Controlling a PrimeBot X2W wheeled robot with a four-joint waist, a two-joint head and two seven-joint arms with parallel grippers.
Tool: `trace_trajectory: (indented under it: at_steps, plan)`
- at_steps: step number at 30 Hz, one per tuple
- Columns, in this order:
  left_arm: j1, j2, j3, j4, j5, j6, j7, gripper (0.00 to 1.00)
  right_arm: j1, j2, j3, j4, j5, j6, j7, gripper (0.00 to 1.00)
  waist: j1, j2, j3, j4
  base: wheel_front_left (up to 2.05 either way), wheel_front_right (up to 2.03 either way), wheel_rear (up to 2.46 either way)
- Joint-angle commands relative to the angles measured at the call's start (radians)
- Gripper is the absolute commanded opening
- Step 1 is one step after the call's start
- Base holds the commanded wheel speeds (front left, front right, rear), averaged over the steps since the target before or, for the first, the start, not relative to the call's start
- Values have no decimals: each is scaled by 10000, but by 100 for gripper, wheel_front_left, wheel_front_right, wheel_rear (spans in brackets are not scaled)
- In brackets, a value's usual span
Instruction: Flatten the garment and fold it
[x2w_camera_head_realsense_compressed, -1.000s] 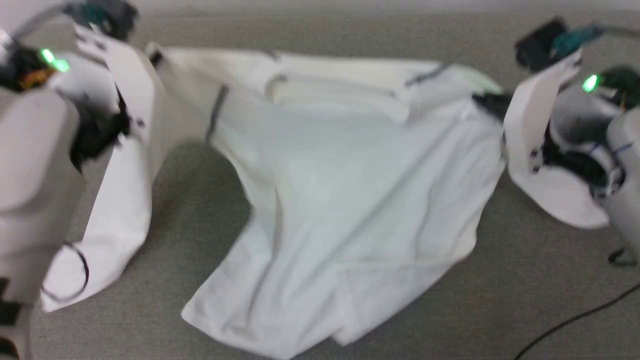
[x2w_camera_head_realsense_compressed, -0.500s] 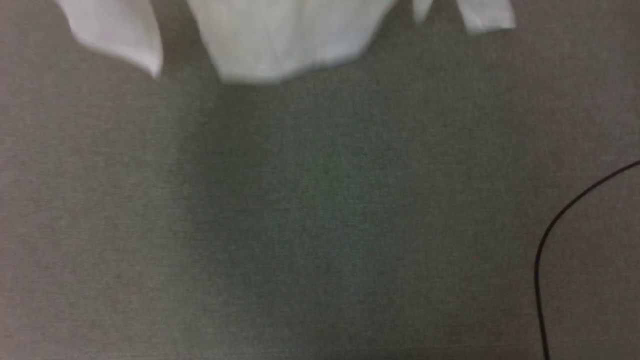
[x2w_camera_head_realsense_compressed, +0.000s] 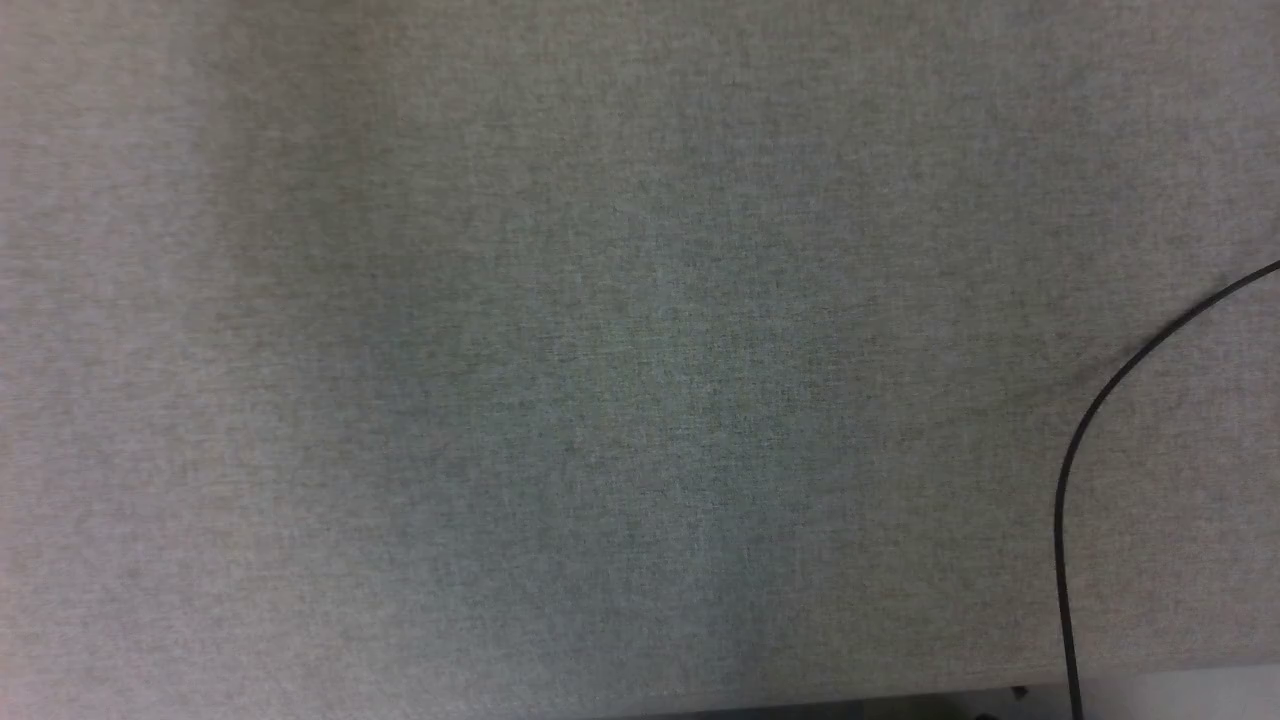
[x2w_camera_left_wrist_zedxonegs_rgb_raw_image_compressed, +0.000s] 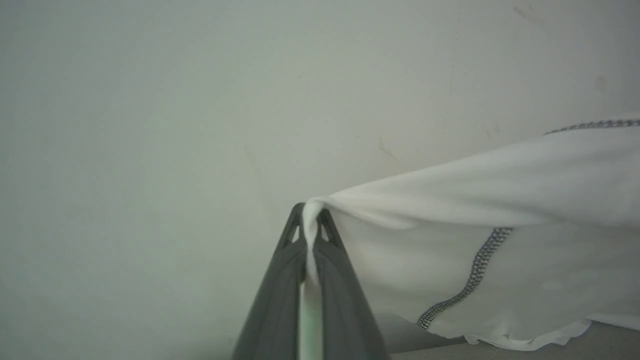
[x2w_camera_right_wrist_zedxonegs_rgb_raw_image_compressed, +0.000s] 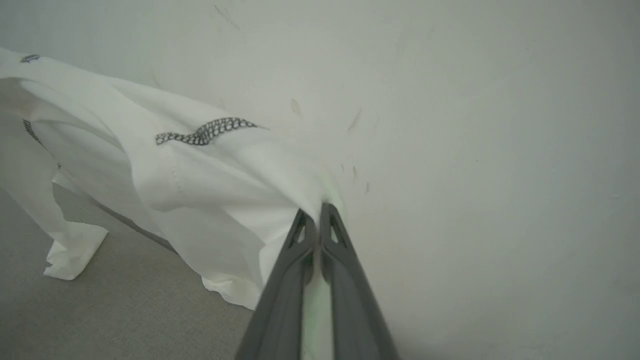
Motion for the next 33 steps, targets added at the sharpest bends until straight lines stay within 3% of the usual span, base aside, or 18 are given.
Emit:
trace_trajectory:
  at_steps: [1,9,17,22,26,33]
  plan:
    - [297,52,153,272,-84,278,-214,0,127,-67,137,306,44,-40,-148,0,-3,0,338,-133,0,0,0]
    - [2245,-802,863,1025,-998,939,-1901,0,2017,316,966,985,533,-40,-895,0,-3,0,-382,86,0,0,0]
    - [6815,-1440,1125,366,-1644,1385,-3271,0,5960,-145,1652,172,1299,-40,-1662,0,-3,0,-2527,496,0,0,0]
    - [9828,-1282,1018,-1530,-1641,2027,-3284,0,8335,-771,1595,-919,1449,-40,-1771,0,-3,0,-3736,603,0,0,0]
    - [12106,-663,981,-3908,-1660,2717,-2567,0,10060,-1263,1155,-2088,1239,-40,-1446,0,-3,0,-4339,586,0,0,0]
    - [15521,492,1035,-8095,-1656,4169,-980,0,13341,-1499,-763,-4296,254,-40,-64,0,-3,0,-4928,578,0,0,0]
